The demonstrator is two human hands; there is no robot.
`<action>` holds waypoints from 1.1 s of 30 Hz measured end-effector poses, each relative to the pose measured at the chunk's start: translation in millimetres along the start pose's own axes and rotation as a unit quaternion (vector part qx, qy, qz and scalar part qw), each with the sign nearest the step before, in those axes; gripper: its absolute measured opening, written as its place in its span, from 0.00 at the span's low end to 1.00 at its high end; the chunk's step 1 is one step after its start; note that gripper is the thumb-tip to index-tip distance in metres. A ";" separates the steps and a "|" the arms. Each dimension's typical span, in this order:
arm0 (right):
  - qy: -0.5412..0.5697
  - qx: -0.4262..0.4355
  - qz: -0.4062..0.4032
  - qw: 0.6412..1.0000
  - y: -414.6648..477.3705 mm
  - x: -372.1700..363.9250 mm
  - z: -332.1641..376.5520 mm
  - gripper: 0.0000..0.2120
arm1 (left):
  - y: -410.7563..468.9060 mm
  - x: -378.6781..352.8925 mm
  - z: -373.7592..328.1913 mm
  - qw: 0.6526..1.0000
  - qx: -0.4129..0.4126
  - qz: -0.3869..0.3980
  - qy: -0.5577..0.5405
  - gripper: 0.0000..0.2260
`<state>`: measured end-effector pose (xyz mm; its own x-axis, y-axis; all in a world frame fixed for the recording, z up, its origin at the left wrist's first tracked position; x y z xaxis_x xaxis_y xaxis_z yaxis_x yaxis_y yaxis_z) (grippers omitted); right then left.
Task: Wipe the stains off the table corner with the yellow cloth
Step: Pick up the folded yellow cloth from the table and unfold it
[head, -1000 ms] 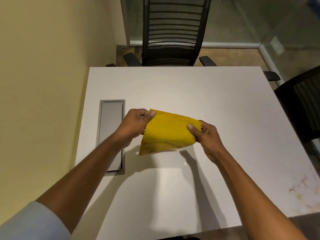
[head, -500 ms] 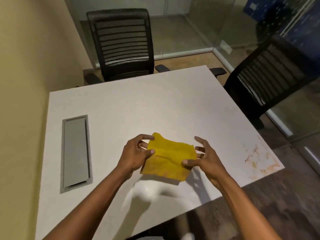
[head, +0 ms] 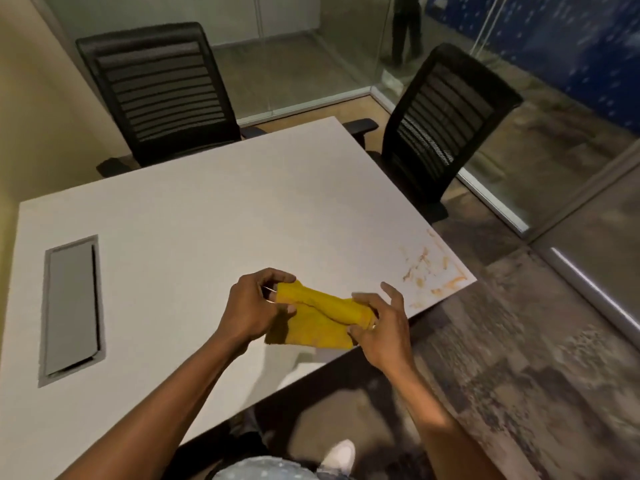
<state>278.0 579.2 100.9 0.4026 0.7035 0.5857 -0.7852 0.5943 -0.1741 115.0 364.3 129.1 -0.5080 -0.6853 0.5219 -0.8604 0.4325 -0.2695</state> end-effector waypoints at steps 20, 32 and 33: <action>0.154 -0.030 -0.100 0.983 15.4 75.4 -49.0 0.09 | 51.9 -53.9 -55.3 0.998 -0.062 0.027 0.018 0.06; 0.064 -0.098 -0.187 0.975 37.4 51.1 -94.2 0.13 | 132.0 -120.2 -53.3 0.982 -0.118 0.088 0.116 0.13; 0.059 -0.107 -0.186 0.975 39.2 48.3 -100.9 0.14 | 138.3 -129.5 -51.8 0.982 -0.113 0.095 0.118 0.14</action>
<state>314.2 675.8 42.4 0.7015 0.4570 0.5468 -0.4637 0.8754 -0.1367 63.9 543.2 66.2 -0.6112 -0.4372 0.6597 -0.7069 0.6764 -0.2066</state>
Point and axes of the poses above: each hand's wrist, its own y-axis towards the middle knuckle, its own x-axis out of the back of the hand, z = x × y, the point moved 8 cm from there along y, towards the middle knuckle, and after that the axes turned 4 degrees about y, right-handed, at the moved point
